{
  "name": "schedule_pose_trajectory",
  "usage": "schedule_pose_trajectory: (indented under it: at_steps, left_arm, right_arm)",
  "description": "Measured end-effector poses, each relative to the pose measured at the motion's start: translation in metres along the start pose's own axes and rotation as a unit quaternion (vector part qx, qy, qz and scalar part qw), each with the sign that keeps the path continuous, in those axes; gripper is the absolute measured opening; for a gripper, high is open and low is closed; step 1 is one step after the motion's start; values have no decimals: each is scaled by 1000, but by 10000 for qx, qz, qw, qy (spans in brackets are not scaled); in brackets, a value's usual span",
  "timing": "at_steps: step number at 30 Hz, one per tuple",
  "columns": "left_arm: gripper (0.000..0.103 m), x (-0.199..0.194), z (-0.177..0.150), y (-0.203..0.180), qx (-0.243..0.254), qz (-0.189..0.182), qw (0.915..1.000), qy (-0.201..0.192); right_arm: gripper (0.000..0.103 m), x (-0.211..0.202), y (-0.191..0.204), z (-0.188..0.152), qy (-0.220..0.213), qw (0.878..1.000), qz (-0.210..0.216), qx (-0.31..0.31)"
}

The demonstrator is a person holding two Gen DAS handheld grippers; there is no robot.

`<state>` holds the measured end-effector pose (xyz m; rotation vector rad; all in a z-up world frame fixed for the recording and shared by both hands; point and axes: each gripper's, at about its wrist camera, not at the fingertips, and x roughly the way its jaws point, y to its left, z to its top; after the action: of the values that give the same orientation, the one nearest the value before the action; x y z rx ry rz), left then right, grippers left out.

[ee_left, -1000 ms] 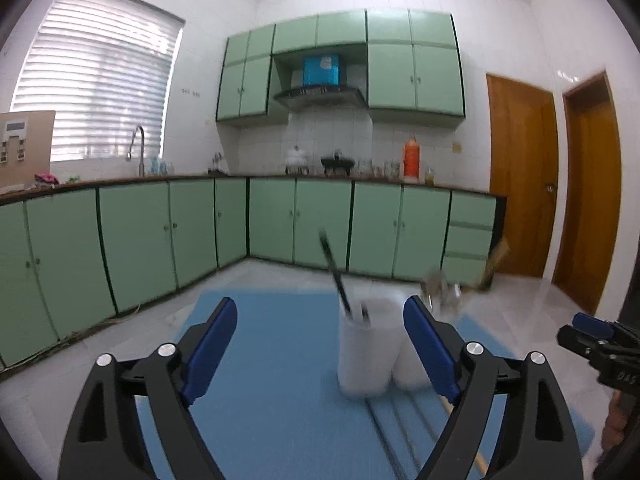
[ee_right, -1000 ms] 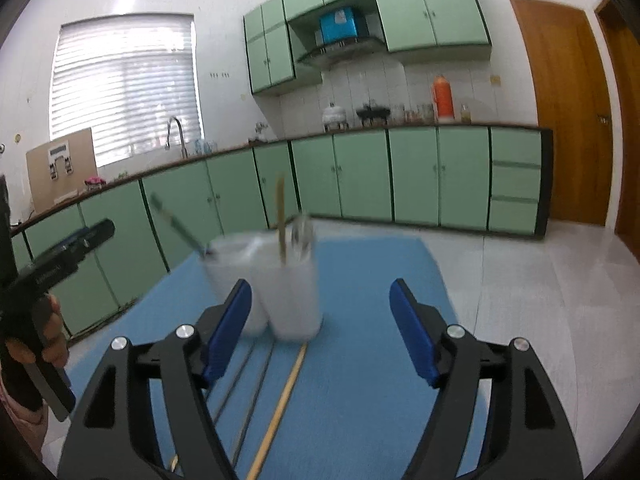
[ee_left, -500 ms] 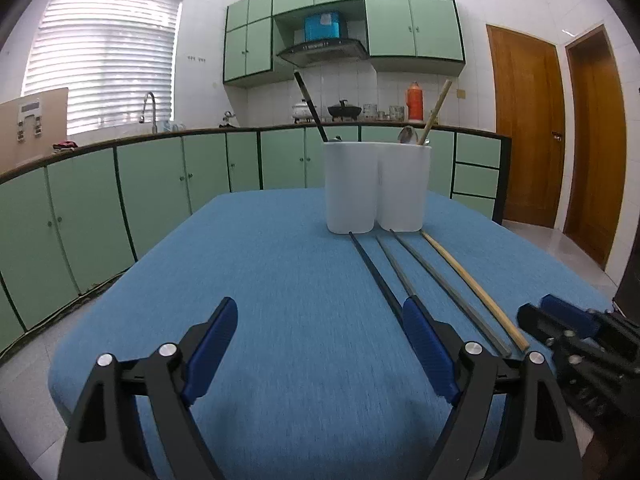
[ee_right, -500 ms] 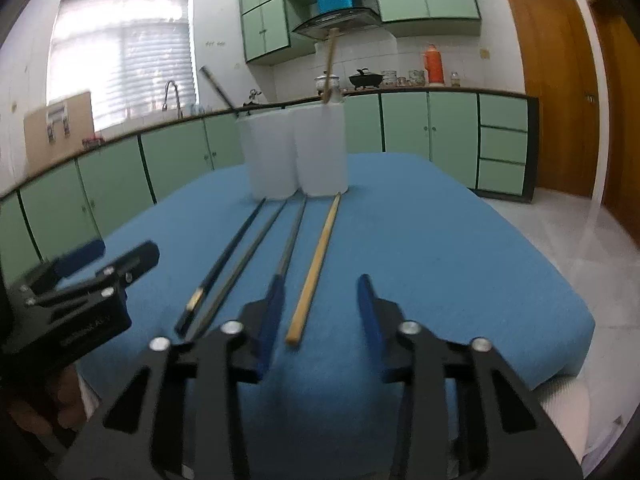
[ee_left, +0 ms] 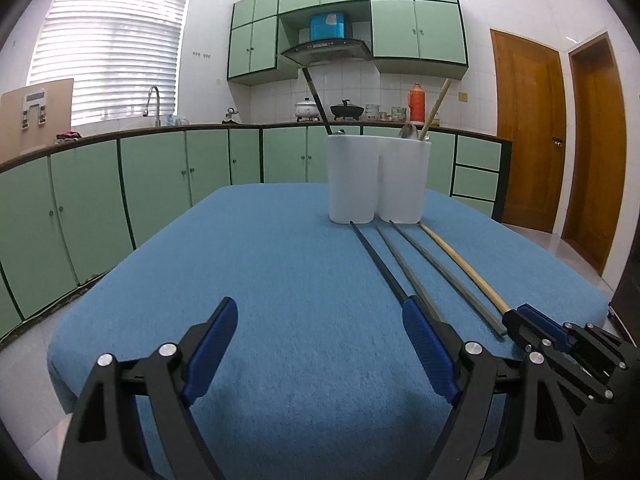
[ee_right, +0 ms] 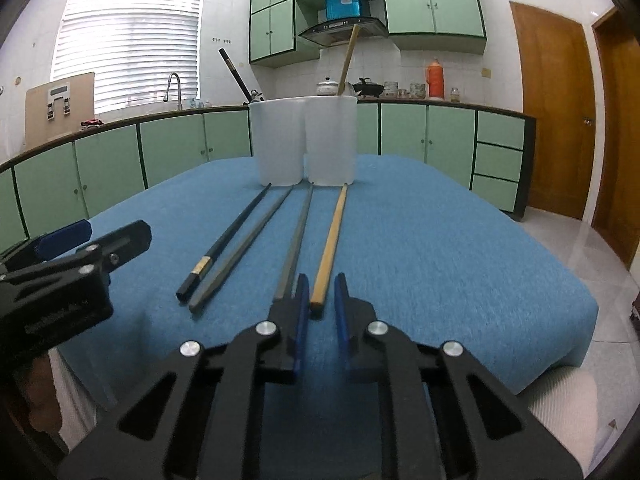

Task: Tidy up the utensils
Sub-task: 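Move both tools back over the remaining chopsticks, then grasp a wooden chopstick with the right tool while the left tool grasps a gold-banded black chopstick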

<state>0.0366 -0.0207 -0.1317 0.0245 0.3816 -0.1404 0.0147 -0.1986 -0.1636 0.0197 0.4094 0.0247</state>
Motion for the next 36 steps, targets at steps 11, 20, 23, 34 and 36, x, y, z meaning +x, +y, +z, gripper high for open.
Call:
schedule_pose_trajectory:
  at_steps: [11, 20, 23, 34, 36]
  left_arm:
    - [79, -4, -10, -14, -43, -67, 9999, 110]
    - [70, -1, -19, -36, 63, -80, 9995, 290]
    - [67, 4, -22, -38, 19, -48, 9993, 378]
    - [27, 1, -28, -56, 162, -90, 9994, 299]
    - [20, 1, -29, -58, 166, -141, 9993, 292]
  right_arm:
    - [6, -7, -14, -2, -114, 9997, -207, 117]
    - [6, -15, -28, -6, -100, 9993, -220, 269]
    - [6, -16, -29, -8, -99, 9993, -209, 283]
    - [6, -19, -34, -10, -98, 9992, -145, 372]
    - [6, -19, -36, -10, -101, 9991, -140, 396]
